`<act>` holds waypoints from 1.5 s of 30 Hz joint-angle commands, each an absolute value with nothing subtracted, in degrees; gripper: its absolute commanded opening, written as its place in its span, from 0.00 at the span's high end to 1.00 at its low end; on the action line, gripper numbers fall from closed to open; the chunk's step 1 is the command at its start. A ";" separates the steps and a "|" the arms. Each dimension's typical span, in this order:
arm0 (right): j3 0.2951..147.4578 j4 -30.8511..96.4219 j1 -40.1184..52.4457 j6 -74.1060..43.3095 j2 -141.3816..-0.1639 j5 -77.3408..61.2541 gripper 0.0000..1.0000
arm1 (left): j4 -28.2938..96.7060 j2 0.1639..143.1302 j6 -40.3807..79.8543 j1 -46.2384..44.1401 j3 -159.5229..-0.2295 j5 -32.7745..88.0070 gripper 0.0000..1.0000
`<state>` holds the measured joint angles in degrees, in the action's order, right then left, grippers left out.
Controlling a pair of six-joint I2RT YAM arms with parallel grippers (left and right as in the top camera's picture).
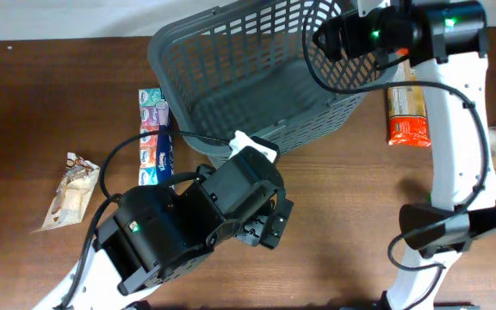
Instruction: Pack container
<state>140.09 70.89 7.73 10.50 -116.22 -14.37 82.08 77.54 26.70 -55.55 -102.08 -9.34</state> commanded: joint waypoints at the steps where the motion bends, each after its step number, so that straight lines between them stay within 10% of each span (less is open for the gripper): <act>1: 140.79 71.16 8.25 9.96 -119.02 -13.74 0.01 | 82.11 77.91 27.40 -55.83 -103.02 -8.75 0.00; 9: 140.75 71.16 8.25 10.00 -121.38 -13.87 0.00 | 82.13 77.91 27.38 -55.83 -103.02 -8.78 0.07; 13: 140.75 70.87 8.25 9.98 -121.73 -13.87 0.60 | 81.87 77.91 27.40 -55.83 -103.02 -10.79 0.94; 14: 140.73 70.63 8.25 9.98 -121.73 -13.89 0.69 | 81.91 77.93 27.40 -55.83 -103.02 -12.05 0.98; 18: 140.75 69.17 8.25 9.96 -121.78 -13.87 0.96 | 81.87 78.00 27.42 -55.83 -103.02 -15.99 0.98; 45: 140.11 74.41 8.25 -3.53 -122.21 -0.49 0.96 | 83.64 91.26 42.54 -53.80 -103.00 -20.73 0.98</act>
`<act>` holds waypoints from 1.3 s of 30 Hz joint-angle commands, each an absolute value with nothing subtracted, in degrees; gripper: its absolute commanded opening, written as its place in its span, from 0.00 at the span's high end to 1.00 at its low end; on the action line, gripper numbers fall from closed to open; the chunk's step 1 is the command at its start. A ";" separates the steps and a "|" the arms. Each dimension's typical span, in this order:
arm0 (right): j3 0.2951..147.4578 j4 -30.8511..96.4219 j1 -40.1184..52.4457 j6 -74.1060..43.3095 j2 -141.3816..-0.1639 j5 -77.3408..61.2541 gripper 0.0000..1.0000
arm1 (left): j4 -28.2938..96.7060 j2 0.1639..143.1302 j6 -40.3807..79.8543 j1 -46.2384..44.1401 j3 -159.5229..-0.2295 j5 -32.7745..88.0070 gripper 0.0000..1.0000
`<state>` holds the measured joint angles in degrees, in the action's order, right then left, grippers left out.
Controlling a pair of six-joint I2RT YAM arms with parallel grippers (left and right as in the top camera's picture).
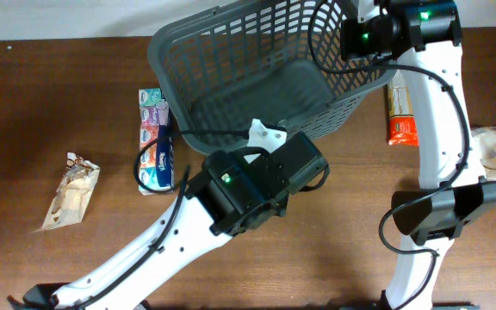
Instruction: Pack container
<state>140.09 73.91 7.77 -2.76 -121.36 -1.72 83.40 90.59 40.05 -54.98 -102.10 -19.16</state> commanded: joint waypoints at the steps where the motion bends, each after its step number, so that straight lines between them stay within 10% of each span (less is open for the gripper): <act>1: 140.11 74.74 8.25 -3.53 -122.21 -0.51 0.96 | 83.59 91.39 42.85 -53.39 -103.00 -20.62 0.98; 39: 140.11 84.66 8.29 -3.51 -122.21 -0.56 0.96 | 79.46 96.66 42.81 -47.37 -103.00 -21.30 0.98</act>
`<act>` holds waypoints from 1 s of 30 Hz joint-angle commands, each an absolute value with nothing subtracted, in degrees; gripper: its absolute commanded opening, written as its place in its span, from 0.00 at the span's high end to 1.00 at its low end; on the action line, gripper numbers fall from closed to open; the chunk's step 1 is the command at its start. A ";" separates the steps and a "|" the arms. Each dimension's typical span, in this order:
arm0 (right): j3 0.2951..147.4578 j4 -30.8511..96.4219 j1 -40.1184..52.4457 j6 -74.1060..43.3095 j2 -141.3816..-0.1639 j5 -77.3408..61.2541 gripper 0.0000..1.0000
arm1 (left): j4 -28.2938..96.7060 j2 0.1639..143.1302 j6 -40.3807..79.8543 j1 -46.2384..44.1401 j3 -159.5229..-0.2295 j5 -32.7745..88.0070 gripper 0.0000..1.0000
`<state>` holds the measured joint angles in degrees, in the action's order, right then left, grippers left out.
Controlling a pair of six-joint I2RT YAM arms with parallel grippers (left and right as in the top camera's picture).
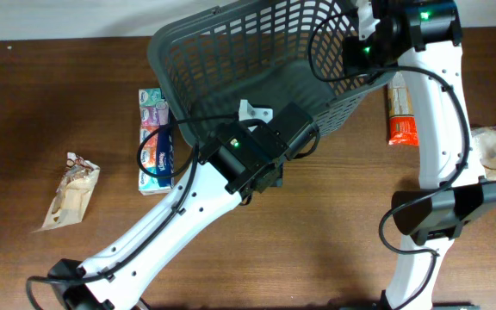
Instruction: Pack container
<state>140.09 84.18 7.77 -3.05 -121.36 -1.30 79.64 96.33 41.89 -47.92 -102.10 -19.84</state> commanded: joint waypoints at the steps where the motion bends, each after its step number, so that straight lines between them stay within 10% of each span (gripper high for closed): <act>1: 140.11 84.82 8.29 -3.51 -122.21 -0.58 0.96 | 79.48 96.66 42.81 -47.13 -103.00 -21.34 0.98; 30: 140.11 90.61 10.11 -3.51 -122.21 1.41 0.96 | 79.55 96.66 40.64 -40.29 -103.00 -22.63 0.98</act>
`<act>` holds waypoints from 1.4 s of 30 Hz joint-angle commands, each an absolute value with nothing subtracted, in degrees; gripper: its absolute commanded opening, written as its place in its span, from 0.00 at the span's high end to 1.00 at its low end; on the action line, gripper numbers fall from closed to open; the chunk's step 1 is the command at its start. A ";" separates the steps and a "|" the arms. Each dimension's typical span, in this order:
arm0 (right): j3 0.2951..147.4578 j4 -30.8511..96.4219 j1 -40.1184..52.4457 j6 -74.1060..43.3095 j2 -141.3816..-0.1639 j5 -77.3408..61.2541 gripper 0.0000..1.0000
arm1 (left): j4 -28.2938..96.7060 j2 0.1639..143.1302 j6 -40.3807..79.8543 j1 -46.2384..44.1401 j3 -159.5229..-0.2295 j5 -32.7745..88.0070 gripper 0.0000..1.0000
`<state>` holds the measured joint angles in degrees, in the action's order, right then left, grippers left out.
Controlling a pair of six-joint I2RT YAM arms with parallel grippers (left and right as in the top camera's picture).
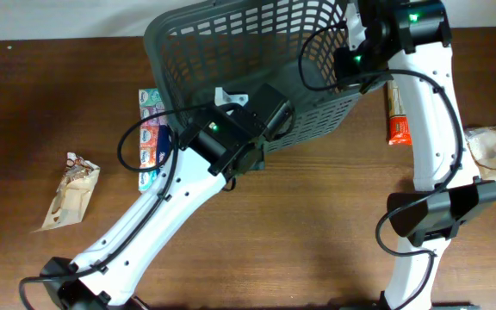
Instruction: Pack container
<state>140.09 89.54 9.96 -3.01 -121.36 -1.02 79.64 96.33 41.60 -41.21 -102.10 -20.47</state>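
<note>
The grey mesh basket [231, 52] stands at the back middle of the table. My right gripper [350, 58] hangs at the basket's right rim; its fingers are dark against the mesh, so their state is unclear. My left arm reaches up from the front, its wrist lying over the basket's front wall. The left gripper [250, 159] points down just outside that wall, with its fingers hidden under the wrist. A stack of tissue packs [151, 129] lies left of the basket, partly behind the left arm.
A brown snack bag [71, 194] lies at the far left. An orange-red packet [399, 116] lies right of the basket, beside the right arm. A crinkled bag [489, 153] sits at the right edge. The front half of the table [317, 232] is bare wood.
My left wrist has moved up and left, further onto the basket's front wall. The right gripper has shifted slightly left at the right rim. The basket sits a little further left.
My left arm was folded low at the table's front, below the basket, while the right gripper hung over the basket's right side. The left arm then stretched toward the basket's front wall in each later moment. The right gripper settled at the right rim, and the basket drifted left.
</note>
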 commanded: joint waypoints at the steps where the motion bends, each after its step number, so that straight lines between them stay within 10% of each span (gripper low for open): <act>1: 140.11 90.85 10.11 -3.51 -122.21 1.65 0.96 | 79.55 96.66 40.62 -40.18 -103.00 -22.81 0.98; 42: 140.16 96.18 10.13 -7.60 -122.19 2.00 0.96 | 74.52 96.64 35.05 -33.85 -103.00 -25.36 0.98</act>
